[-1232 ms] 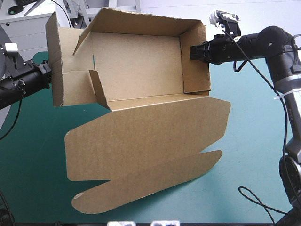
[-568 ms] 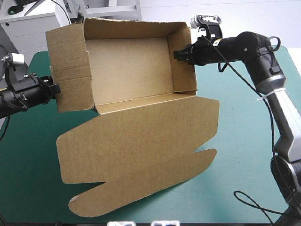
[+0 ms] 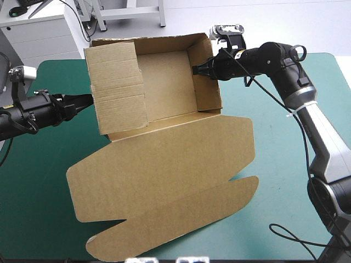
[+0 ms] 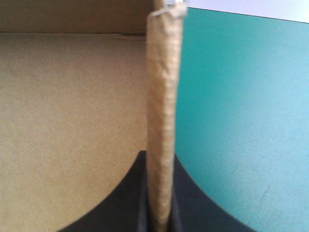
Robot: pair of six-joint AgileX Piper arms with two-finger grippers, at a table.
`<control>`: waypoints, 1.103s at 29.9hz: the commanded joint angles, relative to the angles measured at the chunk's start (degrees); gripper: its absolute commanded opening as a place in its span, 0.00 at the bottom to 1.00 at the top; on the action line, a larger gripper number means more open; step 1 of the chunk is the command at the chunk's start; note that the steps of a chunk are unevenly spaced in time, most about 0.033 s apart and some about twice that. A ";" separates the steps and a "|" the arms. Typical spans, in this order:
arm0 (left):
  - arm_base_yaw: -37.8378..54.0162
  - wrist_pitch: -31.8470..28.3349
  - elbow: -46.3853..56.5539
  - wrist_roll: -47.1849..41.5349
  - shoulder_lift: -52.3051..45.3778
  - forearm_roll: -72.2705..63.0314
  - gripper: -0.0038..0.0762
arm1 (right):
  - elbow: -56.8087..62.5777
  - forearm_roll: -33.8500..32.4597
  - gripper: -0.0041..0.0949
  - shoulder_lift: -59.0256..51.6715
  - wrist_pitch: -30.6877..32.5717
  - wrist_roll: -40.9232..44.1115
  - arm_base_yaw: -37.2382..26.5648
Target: Fold the box
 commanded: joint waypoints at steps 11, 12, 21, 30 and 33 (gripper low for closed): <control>-0.54 3.29 -1.42 -1.05 -1.40 -2.50 0.59 | -1.63 -2.33 0.03 -0.28 -5.12 1.59 3.46; -0.54 3.29 -1.42 -1.54 -1.40 -1.84 0.61 | -1.63 -2.33 0.03 0.01 -5.56 1.59 3.58; -0.80 3.29 -1.42 -6.25 -1.40 3.48 0.62 | -1.63 -3.69 0.03 0.30 -7.70 2.15 5.52; -3.41 2.28 -1.42 -9.32 -1.40 11.47 0.61 | -1.72 -7.30 0.03 1.61 -9.44 5.28 9.29; -4.77 0.72 -1.42 -13.08 -1.40 18.01 0.57 | -2.59 -7.94 0.03 2.29 -9.44 5.79 10.61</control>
